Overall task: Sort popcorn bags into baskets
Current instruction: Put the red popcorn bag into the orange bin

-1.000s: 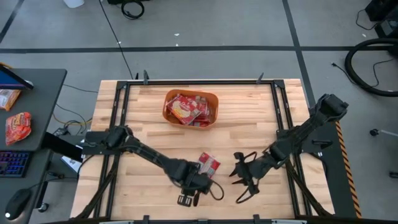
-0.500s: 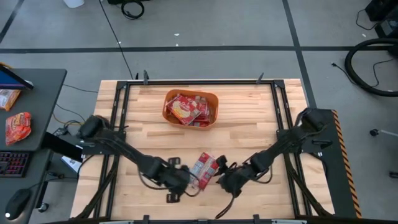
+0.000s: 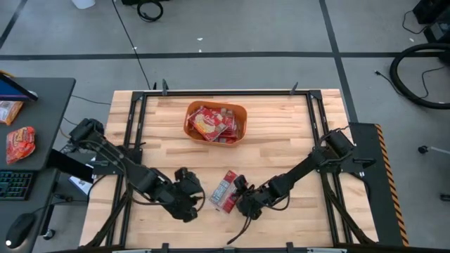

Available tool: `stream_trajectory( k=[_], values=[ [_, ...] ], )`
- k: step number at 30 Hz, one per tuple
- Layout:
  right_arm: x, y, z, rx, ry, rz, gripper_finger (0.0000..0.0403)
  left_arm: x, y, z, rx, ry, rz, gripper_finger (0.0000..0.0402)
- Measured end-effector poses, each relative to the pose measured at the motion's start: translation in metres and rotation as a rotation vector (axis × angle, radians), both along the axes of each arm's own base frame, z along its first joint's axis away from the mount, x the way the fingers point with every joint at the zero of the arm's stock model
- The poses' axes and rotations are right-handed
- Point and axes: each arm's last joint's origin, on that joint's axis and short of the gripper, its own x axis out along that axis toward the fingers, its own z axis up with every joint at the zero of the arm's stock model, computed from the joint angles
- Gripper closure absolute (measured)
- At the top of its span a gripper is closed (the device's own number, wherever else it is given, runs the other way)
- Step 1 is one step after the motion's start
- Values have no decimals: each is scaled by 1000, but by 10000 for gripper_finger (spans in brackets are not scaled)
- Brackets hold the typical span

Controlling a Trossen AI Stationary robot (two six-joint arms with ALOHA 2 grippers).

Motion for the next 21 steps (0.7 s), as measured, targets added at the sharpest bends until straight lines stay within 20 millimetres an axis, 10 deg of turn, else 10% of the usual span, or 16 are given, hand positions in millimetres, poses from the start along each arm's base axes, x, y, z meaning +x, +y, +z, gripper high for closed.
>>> stream_trajectory(
  k=[21],
  values=[
    [-14, -8, 30, -32, 73, 113, 293, -3, -4, 12, -97, -50, -35, 286]
  ],
)
